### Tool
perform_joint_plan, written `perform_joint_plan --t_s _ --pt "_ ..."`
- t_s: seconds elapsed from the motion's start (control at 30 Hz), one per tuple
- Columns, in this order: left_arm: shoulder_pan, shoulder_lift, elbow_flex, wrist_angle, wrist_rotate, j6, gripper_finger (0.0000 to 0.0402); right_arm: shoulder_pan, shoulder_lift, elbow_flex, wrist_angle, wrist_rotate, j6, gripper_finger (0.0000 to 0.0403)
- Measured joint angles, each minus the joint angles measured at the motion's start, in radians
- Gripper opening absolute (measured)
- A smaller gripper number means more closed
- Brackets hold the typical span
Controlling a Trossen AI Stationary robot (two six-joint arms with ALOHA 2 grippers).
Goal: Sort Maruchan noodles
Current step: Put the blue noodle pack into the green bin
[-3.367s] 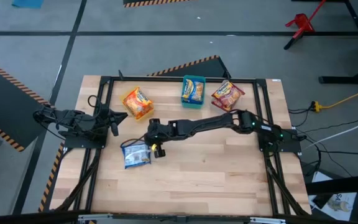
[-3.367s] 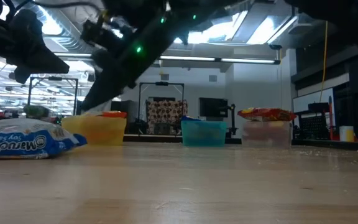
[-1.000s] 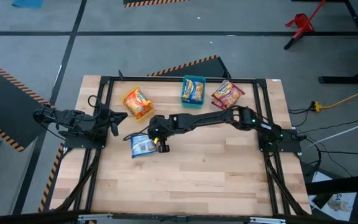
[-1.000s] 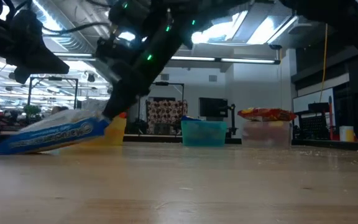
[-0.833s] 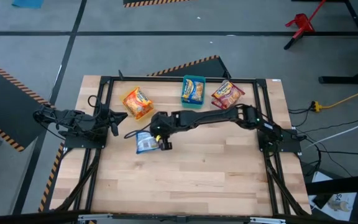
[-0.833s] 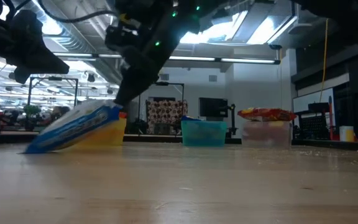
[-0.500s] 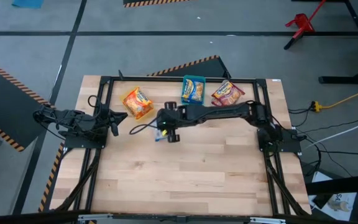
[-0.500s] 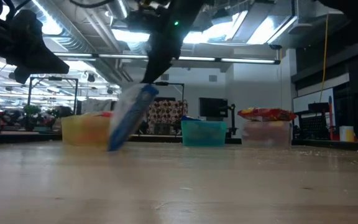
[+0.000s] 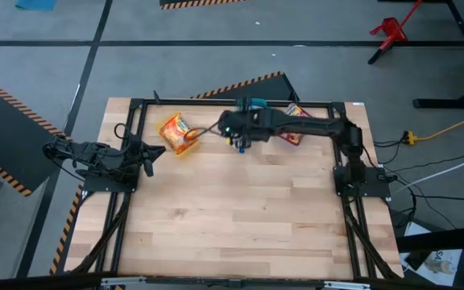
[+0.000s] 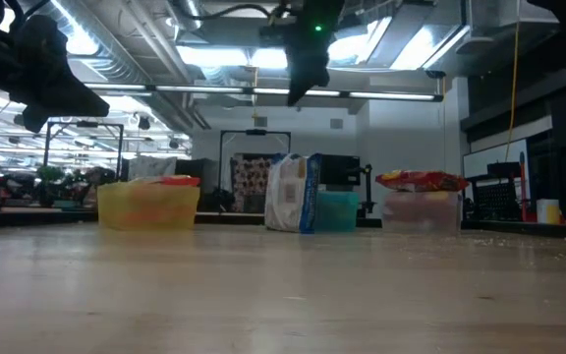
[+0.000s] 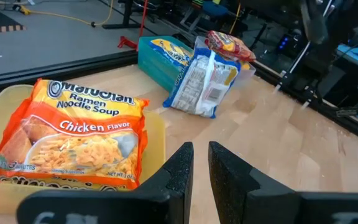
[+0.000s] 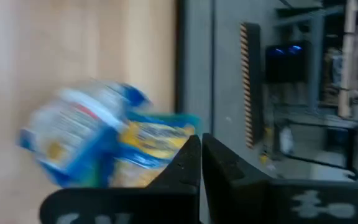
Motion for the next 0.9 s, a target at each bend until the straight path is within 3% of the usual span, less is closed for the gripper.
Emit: perform_joint_plan --t_s 0.13,0.3,0.4,0.47,0.63,0.9 --pt "0.000 0.000 0.000 0.000 0.015 0.000 0.0044 -0.047 -0.044 0.000 -0.005 0.011 -0.022 0.0000" --pt "0.000 0.000 0.000 0.000 0.015 0.000 0.0044 -0.086 -0.051 0.000 -0.003 -0.211 0.209 0.0006" --pt "0.000 0.000 0.000 0.000 0.015 0.000 0.0044 -0.095 -0.046 -0.041 0.036 -0.397 0.360 0.0033" --pt "0.000 0.000 0.000 0.000 0.015 0.000 0.0044 -0.085 -0.040 -0.087 0.055 -0.401 0.392 0.0064" --pt "0.000 0.000 0.000 0.000 0.015 0.000 0.0044 -0.048 -0.039 -0.185 0.128 -0.223 0.391 0.0162" --pt "0.000 0.000 0.000 0.000 0.015 0.000 0.0044 -0.090 -0.031 -0.252 0.243 -0.329 0.558 0.0322"
